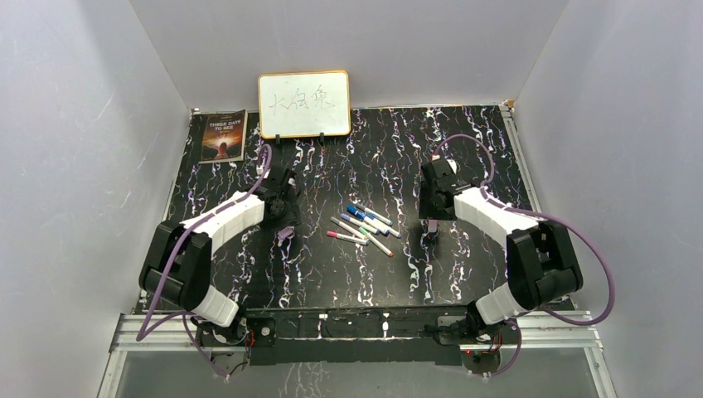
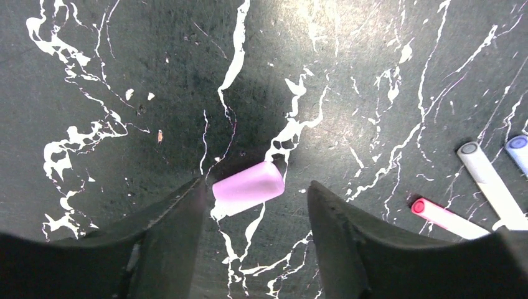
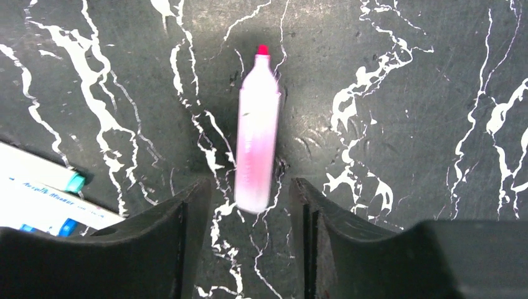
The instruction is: Open the pen caps
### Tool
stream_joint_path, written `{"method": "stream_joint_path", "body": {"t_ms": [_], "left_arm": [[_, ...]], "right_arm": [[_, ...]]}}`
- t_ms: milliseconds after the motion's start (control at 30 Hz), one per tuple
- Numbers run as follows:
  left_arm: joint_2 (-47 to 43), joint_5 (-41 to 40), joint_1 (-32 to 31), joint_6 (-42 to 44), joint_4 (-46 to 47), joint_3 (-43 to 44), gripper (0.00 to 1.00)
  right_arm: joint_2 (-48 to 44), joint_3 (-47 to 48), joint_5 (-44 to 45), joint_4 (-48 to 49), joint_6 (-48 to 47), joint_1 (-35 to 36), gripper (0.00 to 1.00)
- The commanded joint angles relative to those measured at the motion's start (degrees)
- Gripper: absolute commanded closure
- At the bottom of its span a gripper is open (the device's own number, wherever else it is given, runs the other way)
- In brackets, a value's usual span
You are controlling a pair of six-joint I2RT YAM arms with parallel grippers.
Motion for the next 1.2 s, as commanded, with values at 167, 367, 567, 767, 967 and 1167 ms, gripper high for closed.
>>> {"method": "stream_joint_path", "body": {"t_ms": [167,367,567,767,967,1167], "left_arm": [[-8.62,1.41,0.35,0.13,-4.6,5.15,0.22],[-16.29,6.35,0.35,-1.14,-6.88,5.54,0.01],[-23.91,12.32,0.35,-3.86,-8.38,4.37,0.02],[-28.85,13.28,0.3,-4.91,-10.89,3.32,0.02],[-30.61,13.52,0.34,-5.29,-11.77,1.94,0.02],[-30.53,13.75,0.35,-5.11,-11.78,1.4,0.01]], "right_arm": [[-7.75,5.53,-10.25,-0.55,-1.13,2.11,0.48],[-8.26,5.27,-14.23,2.06,-1.36,12.67,0.48],[-2.01,7.34,-13.59,5.65,-3.06,24.04,0.53],[3.77,11.86,-17.42,7.6,-5.74,25.62,0.57],[9.78,16.26,-18.13,7.66,-7.42,28.19,0.58],[14.59,18.71,-18.3,7.59,-8.11,30.19,0.58]]}}
